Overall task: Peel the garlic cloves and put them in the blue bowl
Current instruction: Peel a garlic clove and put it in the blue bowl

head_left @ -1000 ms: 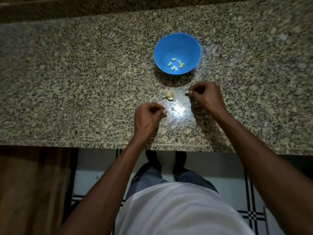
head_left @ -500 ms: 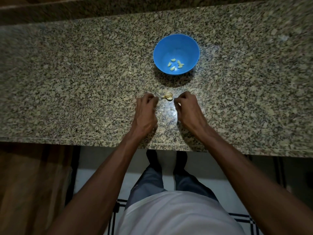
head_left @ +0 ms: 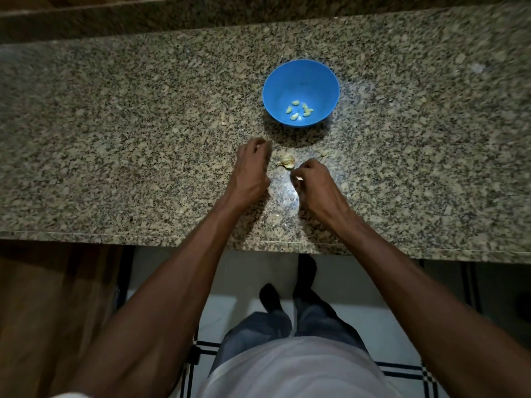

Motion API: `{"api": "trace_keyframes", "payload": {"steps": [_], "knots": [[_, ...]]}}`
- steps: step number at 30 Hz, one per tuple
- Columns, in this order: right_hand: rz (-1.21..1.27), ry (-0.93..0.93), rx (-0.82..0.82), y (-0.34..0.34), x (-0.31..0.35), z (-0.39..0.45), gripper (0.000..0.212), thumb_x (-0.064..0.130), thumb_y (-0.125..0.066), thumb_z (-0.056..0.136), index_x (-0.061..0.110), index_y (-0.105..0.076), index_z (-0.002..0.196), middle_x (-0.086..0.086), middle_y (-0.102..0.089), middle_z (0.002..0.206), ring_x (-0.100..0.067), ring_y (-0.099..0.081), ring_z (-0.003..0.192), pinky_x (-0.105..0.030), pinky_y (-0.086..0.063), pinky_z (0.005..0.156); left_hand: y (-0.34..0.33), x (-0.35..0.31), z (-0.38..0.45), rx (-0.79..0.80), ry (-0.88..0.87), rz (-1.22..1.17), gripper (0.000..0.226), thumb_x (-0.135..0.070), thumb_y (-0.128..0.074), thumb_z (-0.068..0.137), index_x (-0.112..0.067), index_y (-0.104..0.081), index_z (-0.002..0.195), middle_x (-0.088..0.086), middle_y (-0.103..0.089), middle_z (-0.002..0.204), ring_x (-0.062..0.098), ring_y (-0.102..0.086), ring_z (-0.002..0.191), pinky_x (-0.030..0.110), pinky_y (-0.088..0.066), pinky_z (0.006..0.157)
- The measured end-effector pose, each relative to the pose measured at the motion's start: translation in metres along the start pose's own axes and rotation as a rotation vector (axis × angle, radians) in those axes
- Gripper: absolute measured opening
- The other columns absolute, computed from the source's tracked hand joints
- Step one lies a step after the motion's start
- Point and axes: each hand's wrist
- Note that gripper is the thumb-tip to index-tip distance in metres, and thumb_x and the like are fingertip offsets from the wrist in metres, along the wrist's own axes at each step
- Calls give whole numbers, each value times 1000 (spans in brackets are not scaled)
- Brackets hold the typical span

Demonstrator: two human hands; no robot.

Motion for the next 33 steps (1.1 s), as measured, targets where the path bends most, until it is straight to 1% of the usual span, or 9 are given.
{"api": "trace_keyframes", "payload": {"steps": [2, 6, 10, 13, 16, 21, 25, 29, 33], "knots": [[-22, 16, 30, -5, 3, -7, 14, -9, -60, 88, 3, -67, 86, -13, -55, 101, -30, -55, 89, -42, -52, 67, -2, 1, 1, 47, -61, 70, 62, 14, -55, 90, -8, -50, 148, 13, -45, 151, 29, -37, 137, 39, -41, 115], [19, -20, 115, -15, 8, -25, 33, -5, -56, 94, 5, -66, 124, -19, -51, 125, -33, -48, 113, -43, -47, 92, -4, 4, -42, 9, -135, 119, 58, 18, -56, 87, -6, -56, 140, 12, -51, 140, 27, -42, 126, 41, -47, 104], [25, 70, 160, -9, 15, -34, 24, -4, -67, 91, 4, -75, 112, -15, -60, 115, -31, -58, 104, -42, -52, 81, -2, 12, -78, 97, -204, 32, 52, 14, -63, 86, -5, -62, 135, 12, -53, 139, 27, -43, 128, 40, -45, 107], [10, -3, 68, 0, 6, -26, 24, -11, -70, 82, 5, -76, 98, -14, -63, 105, -30, -61, 92, -42, -55, 74, 2, 22, -79, -31, -70, -17, 64, 19, -62, 79, -7, -59, 138, 12, -51, 139, 28, -42, 128, 33, -44, 106], [-61, -23, 21, -4, 6, -15, 18, -7, -67, 82, 5, -71, 95, -17, -59, 106, -34, -58, 95, -39, -51, 70, 5, 22, -74, 20, -1, 33, 72, 15, -57, 78, -10, -50, 145, 13, -42, 148, 30, -35, 132, 37, -42, 107], [-86, 79, 195, -16, 33, -35, 40, -1, -68, 94, 7, -66, 133, -15, -50, 135, -30, -48, 120, -33, -47, 93, -2, 13, -91, 196, -114, -28, 62, 15, -61, 82, -9, -57, 138, 9, -46, 139, 25, -40, 125, 40, -49, 105], [-26, 11, 167, -7, 25, -50, 39, -10, -70, 89, 4, -72, 124, -15, -59, 124, -27, -58, 109, -27, -48, 84, 7, 26, -110, 45, -92, -154, 41, 7, -64, 90, -5, -66, 129, 12, -56, 129, 19, -45, 119, 24, -49, 102], [-42, -120, 42, -4, 16, -58, 16, -9, -71, 89, 5, -69, 97, -13, -54, 114, -24, -54, 96, -25, -53, 71, 7, 33, -112, 129, 7, -80, 68, -27, -78, 89, -7, -48, 147, 13, -41, 139, 29, -36, 128, 37, -42, 97], [-25, -141, 44, -26, 43, -67, 17, -11, -66, 89, 5, -63, 95, -10, -48, 113, -20, -51, 91, -33, -55, 66, -14, 11, -114, 113, -32, -89, 50, -12, -73, 91, -2, -54, 137, 12, -44, 125, 25, -46, 111, 40, -50, 93]]}}
Point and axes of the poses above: each hand's wrist, its own z-axis towards the middle knuckle, its own y-axis out of the back of the hand, x = y × z
